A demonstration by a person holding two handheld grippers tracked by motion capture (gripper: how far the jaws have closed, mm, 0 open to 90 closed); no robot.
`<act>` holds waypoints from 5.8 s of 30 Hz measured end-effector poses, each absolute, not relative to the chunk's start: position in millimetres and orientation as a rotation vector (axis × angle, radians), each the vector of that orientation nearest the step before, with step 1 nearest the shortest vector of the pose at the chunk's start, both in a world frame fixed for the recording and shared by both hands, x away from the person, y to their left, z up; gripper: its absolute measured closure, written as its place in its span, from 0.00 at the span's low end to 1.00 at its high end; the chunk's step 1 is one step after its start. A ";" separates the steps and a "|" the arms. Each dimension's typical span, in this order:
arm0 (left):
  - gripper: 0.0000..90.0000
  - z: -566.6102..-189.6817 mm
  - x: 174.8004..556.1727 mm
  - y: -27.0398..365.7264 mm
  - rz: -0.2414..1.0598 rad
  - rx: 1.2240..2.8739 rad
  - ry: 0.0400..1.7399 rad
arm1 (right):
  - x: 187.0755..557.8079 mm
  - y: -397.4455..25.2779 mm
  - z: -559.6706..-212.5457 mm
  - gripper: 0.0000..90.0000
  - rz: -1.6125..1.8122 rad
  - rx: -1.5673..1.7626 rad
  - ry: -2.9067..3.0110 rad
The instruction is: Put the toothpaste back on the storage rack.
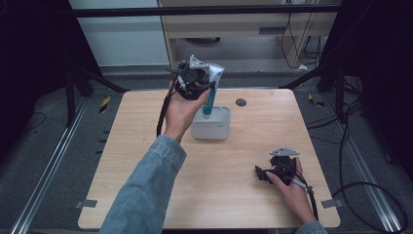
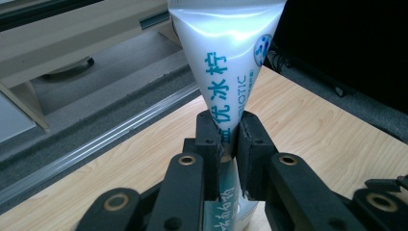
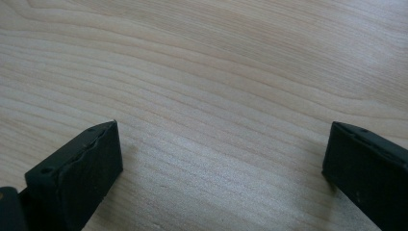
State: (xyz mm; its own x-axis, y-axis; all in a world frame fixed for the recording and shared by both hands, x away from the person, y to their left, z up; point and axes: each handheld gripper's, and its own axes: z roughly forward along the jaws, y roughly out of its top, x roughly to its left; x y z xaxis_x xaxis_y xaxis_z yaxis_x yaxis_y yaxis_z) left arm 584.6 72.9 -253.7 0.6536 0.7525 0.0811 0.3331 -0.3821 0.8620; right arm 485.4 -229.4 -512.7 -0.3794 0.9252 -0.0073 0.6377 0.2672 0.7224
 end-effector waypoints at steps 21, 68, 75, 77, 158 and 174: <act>0.89 -263.1 607.6 71.4 0.603 1.922 0.890 | 485.5 -229.4 -512.8 0.00 0.898 1.410 2.111; 0.89 -329.3 625.8 68.9 0.579 1.982 0.911 | 485.2 -229.2 -512.4 0.00 0.902 1.417 2.113; 0.89 -336.2 624.1 66.0 0.588 1.994 0.896 | 485.2 -229.2 -512.4 0.00 0.902 1.417 2.113; 0.89 -337.5 623.9 66.6 0.594 1.989 0.897 | 485.2 -229.2 -512.4 0.00 0.902 1.417 2.113; 0.89 -383.1 624.3 65.3 0.515 2.060 0.932 | 485.0 -229.1 -512.3 0.00 0.901 1.422 2.114; 0.88 -384.8 632.5 58.4 0.497 2.046 0.957 | 485.0 -229.0 -512.3 0.00 0.903 1.423 2.113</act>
State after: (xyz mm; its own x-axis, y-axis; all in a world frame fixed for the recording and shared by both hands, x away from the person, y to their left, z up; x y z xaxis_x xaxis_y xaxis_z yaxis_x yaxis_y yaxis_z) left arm 632.5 58.4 -384.8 0.6358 0.7717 0.0139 0.4545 -0.3888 0.8014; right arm 485.0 -229.0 -512.3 -0.3766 0.9264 0.0028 0.6424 0.2590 0.7213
